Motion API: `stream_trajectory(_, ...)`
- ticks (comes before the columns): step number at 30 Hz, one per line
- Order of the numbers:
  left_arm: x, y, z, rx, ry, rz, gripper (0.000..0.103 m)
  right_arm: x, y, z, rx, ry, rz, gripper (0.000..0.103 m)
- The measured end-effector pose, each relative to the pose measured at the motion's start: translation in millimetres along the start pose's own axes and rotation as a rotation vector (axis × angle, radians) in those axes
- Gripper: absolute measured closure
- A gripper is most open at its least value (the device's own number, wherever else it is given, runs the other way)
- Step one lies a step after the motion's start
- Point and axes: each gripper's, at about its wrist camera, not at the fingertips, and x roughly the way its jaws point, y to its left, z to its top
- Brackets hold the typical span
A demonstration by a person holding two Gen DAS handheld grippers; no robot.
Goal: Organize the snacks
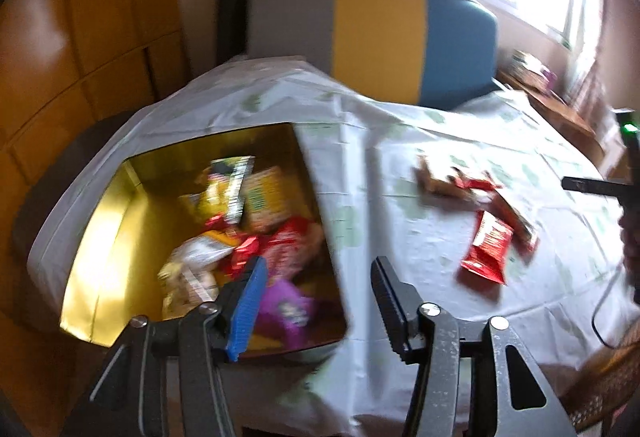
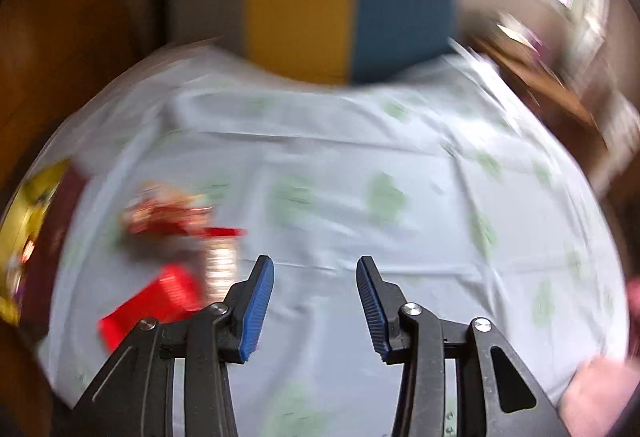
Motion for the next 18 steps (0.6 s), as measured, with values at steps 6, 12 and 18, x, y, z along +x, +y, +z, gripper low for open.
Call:
stream_trajectory(6,17.2,-46.9,0.6,0.106,0.058,-0.084,0.047,3.7,-41.0,7.1,0.193,0.017,-0.017,0.059)
stream_trajectory(12,30.9,-94.3,-1.8,0.224,0.097,-0.18,0.047,2.7,-42.1,7.0,0.201,0.024,0.001,0.059)
stream_trajectory(18,53.4,-130.1,0.0,0.315,0.149,-0.243,0.045,1.0,-40.5,5.0,0.197,0.027,0.026,0.059)
